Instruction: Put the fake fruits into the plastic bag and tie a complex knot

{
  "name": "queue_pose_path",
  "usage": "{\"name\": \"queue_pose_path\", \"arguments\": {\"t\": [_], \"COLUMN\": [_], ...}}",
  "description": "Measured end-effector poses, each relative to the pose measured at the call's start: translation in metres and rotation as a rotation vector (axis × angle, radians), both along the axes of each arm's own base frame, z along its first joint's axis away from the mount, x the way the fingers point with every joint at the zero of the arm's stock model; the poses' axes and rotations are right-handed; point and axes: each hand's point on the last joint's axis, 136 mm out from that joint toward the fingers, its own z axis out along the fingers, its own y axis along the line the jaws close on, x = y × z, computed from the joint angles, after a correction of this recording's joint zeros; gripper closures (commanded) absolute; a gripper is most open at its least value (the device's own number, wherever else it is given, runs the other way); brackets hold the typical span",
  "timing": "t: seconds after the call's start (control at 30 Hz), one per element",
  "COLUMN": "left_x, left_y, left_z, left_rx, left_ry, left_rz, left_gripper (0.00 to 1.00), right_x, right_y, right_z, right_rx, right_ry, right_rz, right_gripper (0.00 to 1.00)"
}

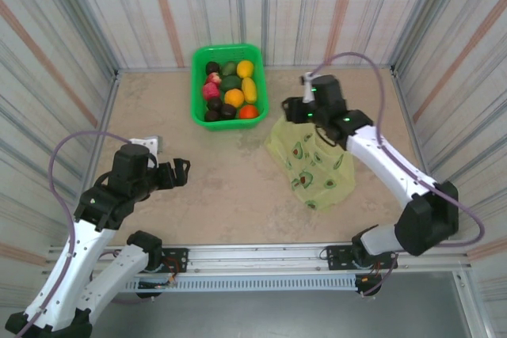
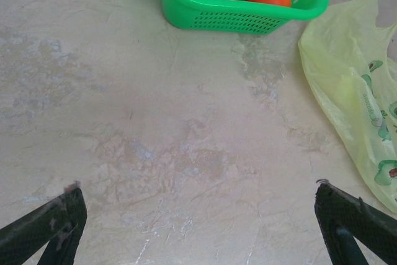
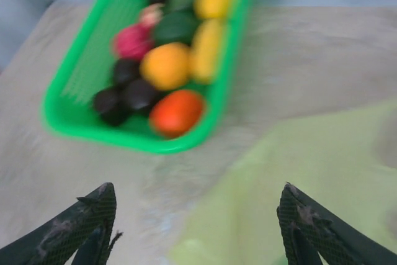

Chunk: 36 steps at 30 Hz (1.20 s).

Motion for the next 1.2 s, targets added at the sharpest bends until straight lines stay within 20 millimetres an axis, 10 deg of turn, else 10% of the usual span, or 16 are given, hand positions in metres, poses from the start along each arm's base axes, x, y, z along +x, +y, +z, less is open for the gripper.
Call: {"name": "queue_pose_path", "arguments": {"t": [0.13,0.27,0.73,1.03,1.2], "left_x": [0.001,0.001,0.002,0.004,0.004], "left_y": [-0.002,-0.003,-0.005,-0.004,-0.005], "left_z": [-0.002,-0.001,-0.002,-0.005,-0.005], "left_rx": [-0.006,-0.011,-0.007,-0.005,-0.009], "left_ry": [0.000,-0.003,0.001,0.012,0.017], "left_rz": [-0.007,-0.012,-0.019,-0.013,-0.018], "left_gripper": [0.03,0.03,0.03,0.03,0.04], "right_x": [0.019,0.033,0.084,0.123,0.117], "right_y": [-0.090,-0.122,-0.109,-0.088,-0.075], "right_z": [-0.031,-0.067,-0.166,-0.164,-0.130], "right_rx": [0.093,0.197,0.350,0.491,0.502], "right_ry": [0.108,0.225,0.413,0.352,0.268], "right_rz": [-0.286,-0.419,-0.480,-0.405,-0.330], "right_gripper": [0.37,0.38,0.50,0.99,1.00]}}
